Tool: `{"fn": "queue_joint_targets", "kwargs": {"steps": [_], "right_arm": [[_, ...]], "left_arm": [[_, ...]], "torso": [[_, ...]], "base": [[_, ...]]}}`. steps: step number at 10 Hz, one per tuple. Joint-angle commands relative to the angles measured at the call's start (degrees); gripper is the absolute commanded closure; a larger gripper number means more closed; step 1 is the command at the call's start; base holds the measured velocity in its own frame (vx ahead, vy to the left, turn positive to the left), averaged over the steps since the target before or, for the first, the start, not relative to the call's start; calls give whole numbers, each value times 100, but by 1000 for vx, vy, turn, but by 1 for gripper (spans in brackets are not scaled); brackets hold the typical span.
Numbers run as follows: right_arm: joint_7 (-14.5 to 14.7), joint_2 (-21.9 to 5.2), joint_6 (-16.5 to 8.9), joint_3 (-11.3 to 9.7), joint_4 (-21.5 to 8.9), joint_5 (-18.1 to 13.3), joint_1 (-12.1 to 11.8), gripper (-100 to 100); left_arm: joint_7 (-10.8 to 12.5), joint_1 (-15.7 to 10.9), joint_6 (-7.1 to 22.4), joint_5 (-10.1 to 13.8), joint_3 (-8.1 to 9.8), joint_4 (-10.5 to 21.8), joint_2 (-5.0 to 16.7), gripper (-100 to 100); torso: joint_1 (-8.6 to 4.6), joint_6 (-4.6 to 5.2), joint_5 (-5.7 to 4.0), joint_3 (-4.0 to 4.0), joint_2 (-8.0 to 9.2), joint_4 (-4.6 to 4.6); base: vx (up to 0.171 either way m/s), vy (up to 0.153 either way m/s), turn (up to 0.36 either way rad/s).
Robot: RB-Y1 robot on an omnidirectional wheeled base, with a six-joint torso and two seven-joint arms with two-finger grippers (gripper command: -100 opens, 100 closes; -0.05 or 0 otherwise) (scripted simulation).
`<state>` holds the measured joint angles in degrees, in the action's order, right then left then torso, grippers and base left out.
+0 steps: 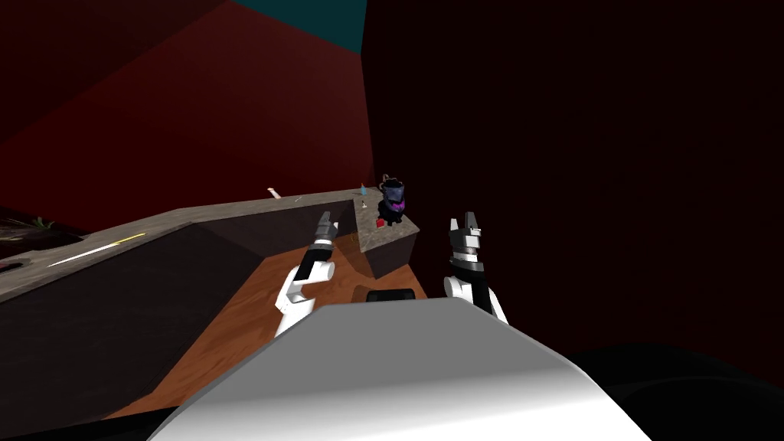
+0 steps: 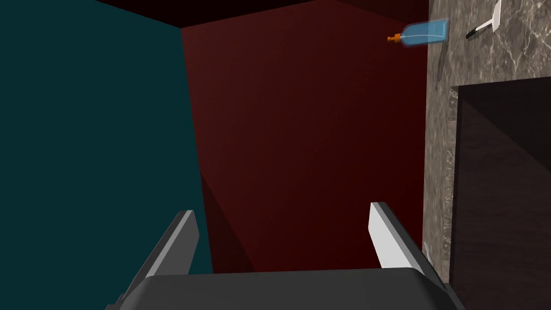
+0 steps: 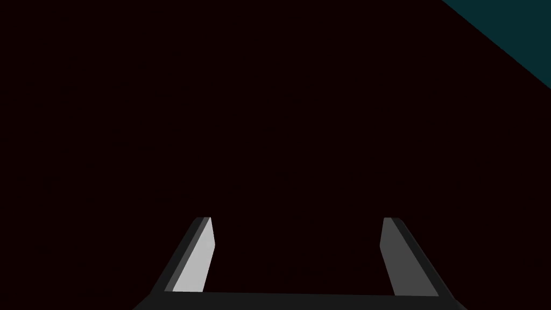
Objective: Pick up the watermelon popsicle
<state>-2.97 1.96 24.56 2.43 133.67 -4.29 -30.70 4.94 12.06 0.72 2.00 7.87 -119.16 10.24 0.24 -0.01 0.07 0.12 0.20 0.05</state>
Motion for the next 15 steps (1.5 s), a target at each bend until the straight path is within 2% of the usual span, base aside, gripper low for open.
{"fn": "queue_joint_targets", "kwargs": {"steps": [1, 2, 3, 4, 5, 7, 8, 9, 10, 12, 13, 15], "right_arm": [[0, 0, 0, 0, 0, 0, 0, 0], [0, 0, 0, 0, 0, 0, 1, 0], [0, 0, 0, 0, 0, 0, 0, 0], [0, 0, 0, 0, 0, 0, 0, 0], [0, 0, 0, 0, 0, 0, 0, 0], [0, 0, 0, 0, 0, 0, 0, 0], [0, 0, 0, 0, 0, 0, -1, 0], [0, 0, 0, 0, 0, 0, 0, 0], [0, 0, 0, 0, 0, 0, -1, 0], [0, 0, 0, 0, 0, 0, -1, 0], [0, 0, 0, 0, 0, 0, -1, 0], [0, 0, 0, 0, 0, 0, -1, 0]], "left_arm": [[211, -286, 286, -53, 88, 237, 37, -100], [211, -291, 490, -53, 88, 237, 37, -100], [408, -555, 666, -97, 172, 443, 74, -100], [408, -555, 827, -97, 172, 443, 74, -100], [611, -814, 1019, -143, 258, 664, 106, -100], [611, -830, 1292, -143, 258, 664, 106, -100], [821, -1110, 1513, -191, 344, 901, 135, -100], [821, -1114, 1690, -191, 344, 901, 135, -100], [1035, -1369, 1863, -240, 432, 1136, 161, -100], [1035, -1406, 2133, -240, 432, 1153, 161, -100], [1254, -1675, 2335, -290, 520, 1419, 185, -100], [1254, -1705, 2566, -290, 520, 1419, 185, -100]], "torso": [[0, 0, 0, 0, 0, 0], [6, 3, 0, 0, 0, 0], [2, -2, 1, -2, -4, -1], [1, 1, 0, -3, -5, -1], [-4, -1, -1, -4, -8, -1], [-2, -1, -1, -3, -6, -1], [-11, -2, -2, -8, -15, -3], [-9, 1, -3, -8, -14, -3], [-9, -1, -2, -8, -14, -3], [-6, -1, -1, -7, -13, -3], [-14, -2, -3, -10, -18, -4], [-11, -1, -3, -9, -16, -3]], "base": [[-75, 75, -125], [-53, 63, -60], [-57, 55, -86], [-50, 45, -57], [-64, 49, -101], [-37, 38, -34], [-37, 34, -93], [-40, 36, -77], [-47, 49, -109], [-29, 28, -36], [-37, 22, -86], [-25, 26, -48]]}}
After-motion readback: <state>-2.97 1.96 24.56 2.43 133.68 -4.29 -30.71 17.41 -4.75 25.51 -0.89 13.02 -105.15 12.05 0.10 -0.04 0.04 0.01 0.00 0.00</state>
